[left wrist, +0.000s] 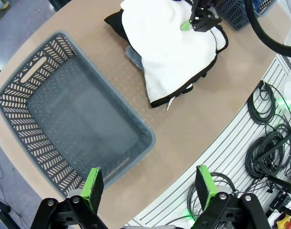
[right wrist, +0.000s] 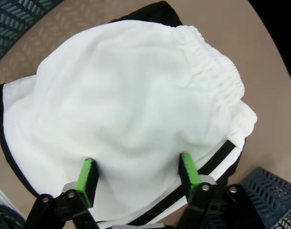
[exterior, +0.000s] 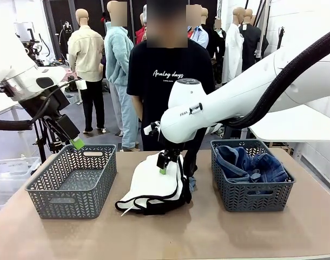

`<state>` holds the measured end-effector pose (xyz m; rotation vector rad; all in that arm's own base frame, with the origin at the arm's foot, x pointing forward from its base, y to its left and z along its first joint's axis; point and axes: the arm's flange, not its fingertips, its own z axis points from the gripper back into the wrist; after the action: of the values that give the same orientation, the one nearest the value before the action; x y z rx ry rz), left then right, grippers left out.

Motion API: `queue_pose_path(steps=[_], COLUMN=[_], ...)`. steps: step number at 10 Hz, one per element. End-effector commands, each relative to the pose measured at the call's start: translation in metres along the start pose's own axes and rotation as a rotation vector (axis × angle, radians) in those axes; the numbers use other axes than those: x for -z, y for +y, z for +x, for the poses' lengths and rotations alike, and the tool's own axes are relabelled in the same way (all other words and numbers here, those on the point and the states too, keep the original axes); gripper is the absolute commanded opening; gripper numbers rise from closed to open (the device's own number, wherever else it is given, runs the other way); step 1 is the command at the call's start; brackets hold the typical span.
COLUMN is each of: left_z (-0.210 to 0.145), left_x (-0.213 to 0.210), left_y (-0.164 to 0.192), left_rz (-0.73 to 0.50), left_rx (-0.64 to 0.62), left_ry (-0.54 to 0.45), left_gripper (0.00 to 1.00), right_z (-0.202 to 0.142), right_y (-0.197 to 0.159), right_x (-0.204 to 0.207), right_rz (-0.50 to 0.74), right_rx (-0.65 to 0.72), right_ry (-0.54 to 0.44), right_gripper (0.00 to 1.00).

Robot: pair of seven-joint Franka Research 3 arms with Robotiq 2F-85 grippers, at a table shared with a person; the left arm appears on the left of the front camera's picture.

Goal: Sort the tops and bottoms.
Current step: Lift clothes from the center of the table with your right hand.

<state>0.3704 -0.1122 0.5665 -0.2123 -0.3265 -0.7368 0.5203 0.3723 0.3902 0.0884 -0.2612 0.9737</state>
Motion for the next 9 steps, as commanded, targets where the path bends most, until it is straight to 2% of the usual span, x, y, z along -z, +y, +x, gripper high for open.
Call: queue_pose_path(steps=[1, 3, 4, 9], left_z=[-0.001, -0.001, -0.001, -0.001], left_x=[-0.001, -0.001, -0.001, -0.001], left_y=[0.0, 0.0, 0.0, 0.0], left_rz=[0.003, 0.003, 0.003, 0.003], left_rx=[-0.001, -0.001, -0.001, -0.001], left_ry=[-0.001, -0.001, -0.001, -0.001], left_gripper=[1.0, 1.0, 1.0, 1.0], right_z=[0.003, 0.004, 0.002, -0.011], right_y=[0.001, 0.001, 0.001, -0.004], right_x=[-0.001, -0.002, -0.002, -0.036], right_rz=[0.002, 0.009, 0.011, -0.014], right_rx=[-0.001, -0.009, -0.003, 0.08], right_ry=[0.012, 0.014, 0.011, -0.068], right_gripper=[0.43, 0.04, 0.0, 0.0])
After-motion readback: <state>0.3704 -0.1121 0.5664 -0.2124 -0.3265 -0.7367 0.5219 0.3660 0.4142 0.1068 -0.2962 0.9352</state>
